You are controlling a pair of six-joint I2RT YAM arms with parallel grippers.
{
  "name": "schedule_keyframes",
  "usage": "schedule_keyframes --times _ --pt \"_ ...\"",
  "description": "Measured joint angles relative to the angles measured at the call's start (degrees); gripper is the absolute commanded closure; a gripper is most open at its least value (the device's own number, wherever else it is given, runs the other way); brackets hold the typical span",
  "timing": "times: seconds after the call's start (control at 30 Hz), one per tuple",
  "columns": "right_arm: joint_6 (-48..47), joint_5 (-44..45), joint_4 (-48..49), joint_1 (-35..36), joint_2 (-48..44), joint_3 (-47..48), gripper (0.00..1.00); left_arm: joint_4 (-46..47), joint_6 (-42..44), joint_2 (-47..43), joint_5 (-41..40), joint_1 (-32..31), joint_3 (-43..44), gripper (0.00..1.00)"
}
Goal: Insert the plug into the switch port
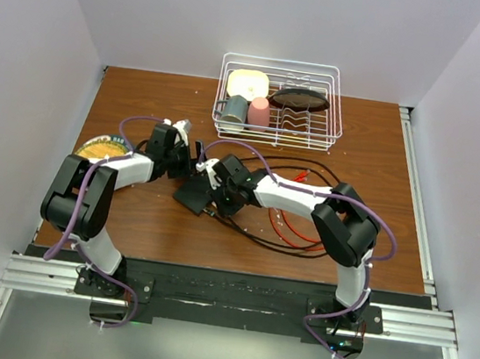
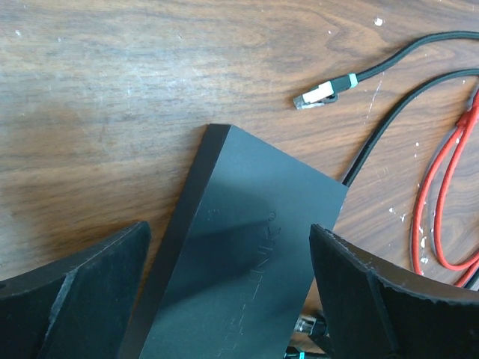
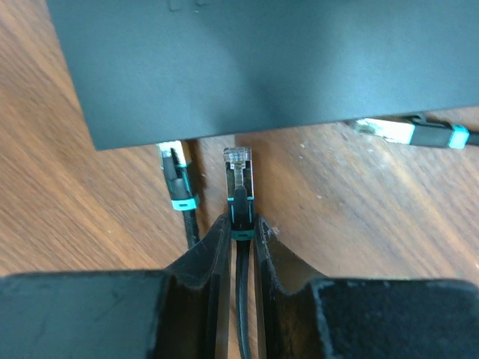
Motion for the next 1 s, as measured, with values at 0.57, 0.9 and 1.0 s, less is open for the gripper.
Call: schedule_keyframes --times 0.57,0.9,1.0 --pt "0.3 0.2 -0.2 -0.5 -0.7 -0.9 1.00 1.6 0.0 -5.2 0.2 0.0 -6.5 0.19" --pt "0.1 -0.9 -3.7 -0.5 0.3 1.4 1.00 3.8 -0.1 -6.8 0.3 0.0 -9.0 0.19" --pt "0.1 -0.9 -4.5 -0.5 1.0 2.4 1.00 3.9 -0.1 -6.8 0.3 0.0 -9.1 0.20"
